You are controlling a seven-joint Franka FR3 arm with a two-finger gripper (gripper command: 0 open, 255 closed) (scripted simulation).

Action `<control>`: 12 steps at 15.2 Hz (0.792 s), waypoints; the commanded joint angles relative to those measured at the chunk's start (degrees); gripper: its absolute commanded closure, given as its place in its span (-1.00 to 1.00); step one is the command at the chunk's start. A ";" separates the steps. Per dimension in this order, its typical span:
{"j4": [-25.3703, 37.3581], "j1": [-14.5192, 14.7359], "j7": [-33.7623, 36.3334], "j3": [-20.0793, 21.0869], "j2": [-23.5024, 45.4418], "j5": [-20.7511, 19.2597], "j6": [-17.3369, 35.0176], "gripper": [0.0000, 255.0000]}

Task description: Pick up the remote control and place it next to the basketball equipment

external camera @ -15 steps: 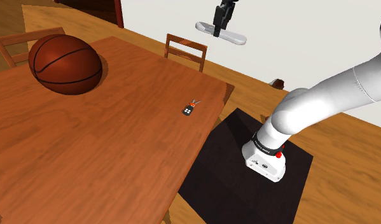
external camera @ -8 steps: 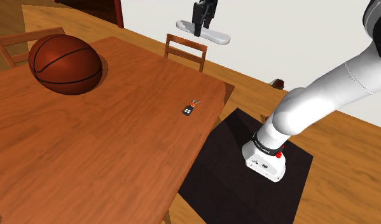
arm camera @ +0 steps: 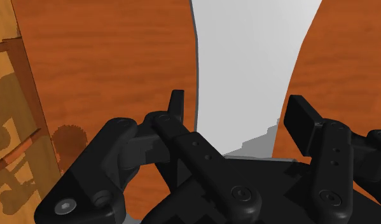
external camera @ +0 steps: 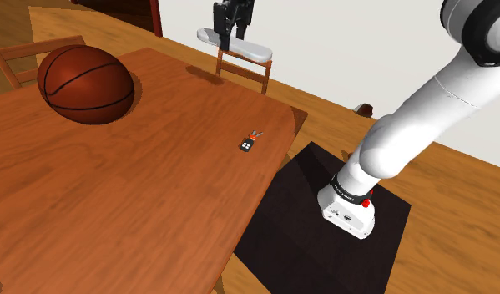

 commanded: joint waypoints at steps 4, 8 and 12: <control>9.19 2.61 7.42 4.49 8.44 -2.22 -1.13 1.00; 18.90 5.90 13.42 7.54 16.90 -5.60 -3.20 1.00; 31.82 11.13 18.97 9.54 27.11 -10.33 -7.05 1.00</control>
